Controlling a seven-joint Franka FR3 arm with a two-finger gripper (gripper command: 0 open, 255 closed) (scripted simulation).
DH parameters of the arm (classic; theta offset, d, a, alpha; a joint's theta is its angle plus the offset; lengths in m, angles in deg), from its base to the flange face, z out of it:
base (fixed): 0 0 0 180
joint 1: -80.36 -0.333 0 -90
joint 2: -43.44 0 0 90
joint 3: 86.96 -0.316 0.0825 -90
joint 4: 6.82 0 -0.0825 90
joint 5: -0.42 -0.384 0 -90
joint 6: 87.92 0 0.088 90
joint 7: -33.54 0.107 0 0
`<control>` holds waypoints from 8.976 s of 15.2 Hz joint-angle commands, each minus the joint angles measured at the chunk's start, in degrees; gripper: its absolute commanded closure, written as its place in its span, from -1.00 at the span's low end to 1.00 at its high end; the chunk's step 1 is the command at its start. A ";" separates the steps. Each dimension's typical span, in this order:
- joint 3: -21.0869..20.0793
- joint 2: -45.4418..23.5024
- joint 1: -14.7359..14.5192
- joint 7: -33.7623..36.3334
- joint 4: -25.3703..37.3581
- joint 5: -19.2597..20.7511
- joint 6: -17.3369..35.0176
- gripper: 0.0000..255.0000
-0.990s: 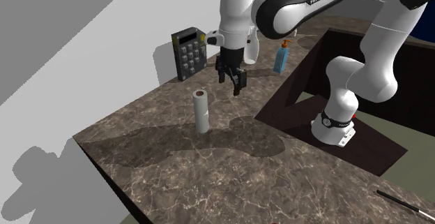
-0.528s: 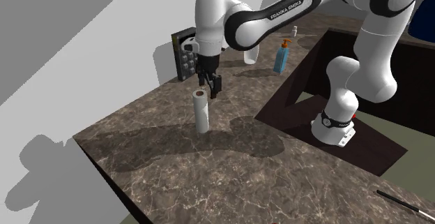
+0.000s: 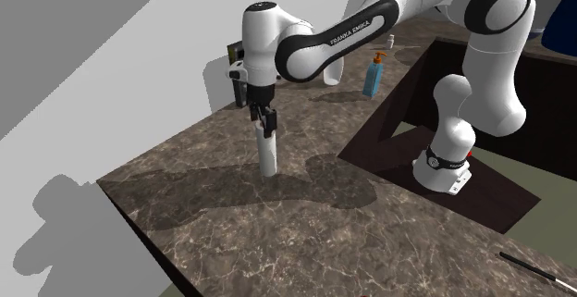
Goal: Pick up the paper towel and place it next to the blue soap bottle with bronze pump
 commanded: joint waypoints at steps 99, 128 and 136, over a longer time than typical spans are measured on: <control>10.23 21.92 12.15 -21.75 15.79 6.38 -36.00 1.00; 39.56 2.88 37.13 -71.72 33.28 -10.58 -42.37 1.00; 39.99 -0.08 41.50 -76.41 31.81 -13.18 -39.58 1.00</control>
